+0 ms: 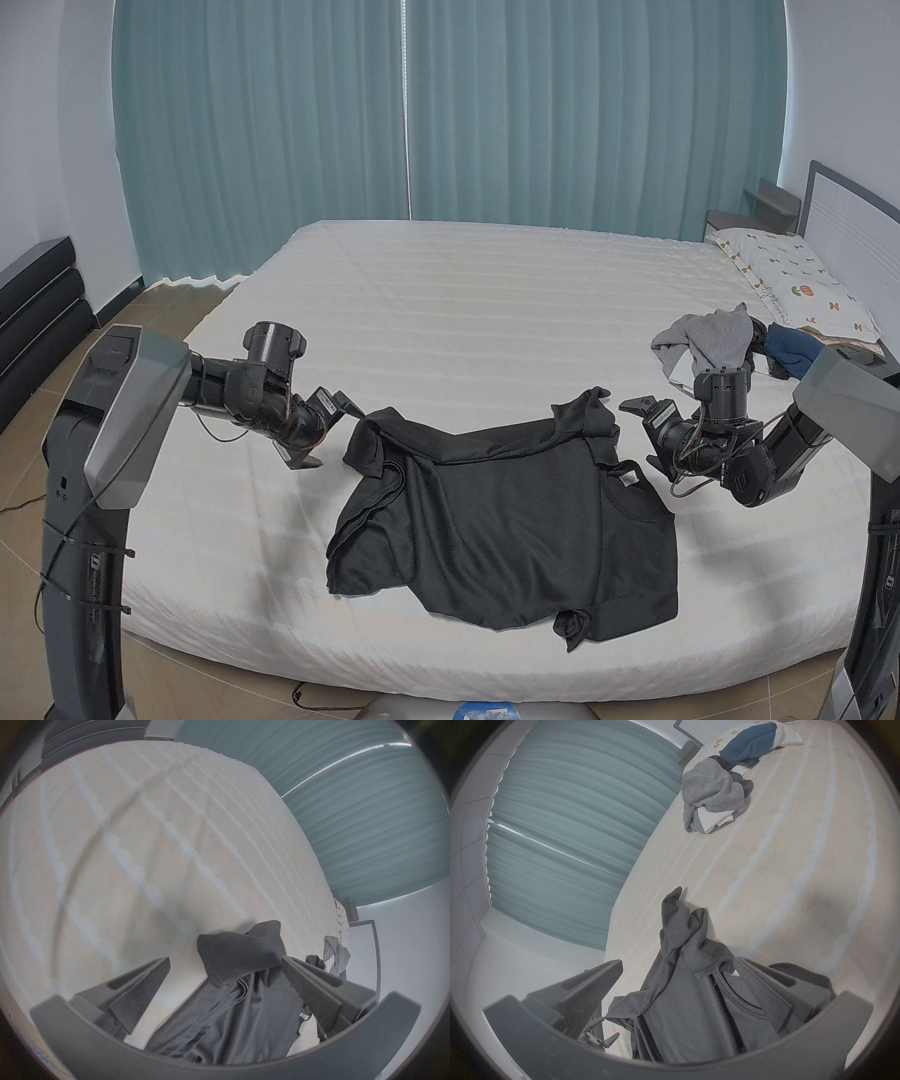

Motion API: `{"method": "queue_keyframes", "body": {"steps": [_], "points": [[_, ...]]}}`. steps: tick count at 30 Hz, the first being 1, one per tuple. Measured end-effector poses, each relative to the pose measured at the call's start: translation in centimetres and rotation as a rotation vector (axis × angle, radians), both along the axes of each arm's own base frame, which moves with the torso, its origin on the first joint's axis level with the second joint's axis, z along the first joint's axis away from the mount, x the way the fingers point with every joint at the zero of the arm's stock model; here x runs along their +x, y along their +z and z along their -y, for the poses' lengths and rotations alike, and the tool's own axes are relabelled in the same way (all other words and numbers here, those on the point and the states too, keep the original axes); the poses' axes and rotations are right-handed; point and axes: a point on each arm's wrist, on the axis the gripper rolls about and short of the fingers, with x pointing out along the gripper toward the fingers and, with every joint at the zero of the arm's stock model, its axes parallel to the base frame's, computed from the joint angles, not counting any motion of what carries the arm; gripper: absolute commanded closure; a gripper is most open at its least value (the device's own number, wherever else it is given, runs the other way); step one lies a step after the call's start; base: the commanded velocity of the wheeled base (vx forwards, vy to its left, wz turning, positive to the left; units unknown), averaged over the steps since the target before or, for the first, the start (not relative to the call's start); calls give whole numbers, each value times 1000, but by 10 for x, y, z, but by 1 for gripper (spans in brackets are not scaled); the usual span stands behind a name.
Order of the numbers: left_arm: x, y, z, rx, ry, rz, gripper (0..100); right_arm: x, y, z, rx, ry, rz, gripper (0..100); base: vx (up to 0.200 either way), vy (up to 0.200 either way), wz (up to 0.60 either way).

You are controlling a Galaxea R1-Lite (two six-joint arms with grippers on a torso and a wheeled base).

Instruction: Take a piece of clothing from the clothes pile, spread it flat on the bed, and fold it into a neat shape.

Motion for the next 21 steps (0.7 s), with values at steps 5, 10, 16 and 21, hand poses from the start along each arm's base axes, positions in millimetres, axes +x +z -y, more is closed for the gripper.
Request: {"method": "queue_keyframes", "body": {"steps": [5, 10, 16, 21], "points": [[9, -16, 13, 13, -7, 25, 100, -3, 0, 0, 2, 1, -7, 0, 0, 0, 0], [17, -28, 26, 44, -1, 48, 100, -4, -1, 0, 3, 3, -9, 0, 0, 0, 0], [31, -29, 28, 117, 111, 140, 100, -4, -1, -1, 3, 5, -10, 0, 0, 0, 0], [44, -17, 31, 84, 166, 300, 100, -4, -1, -1, 1, 6, -11, 0, 0, 0, 0]]}}
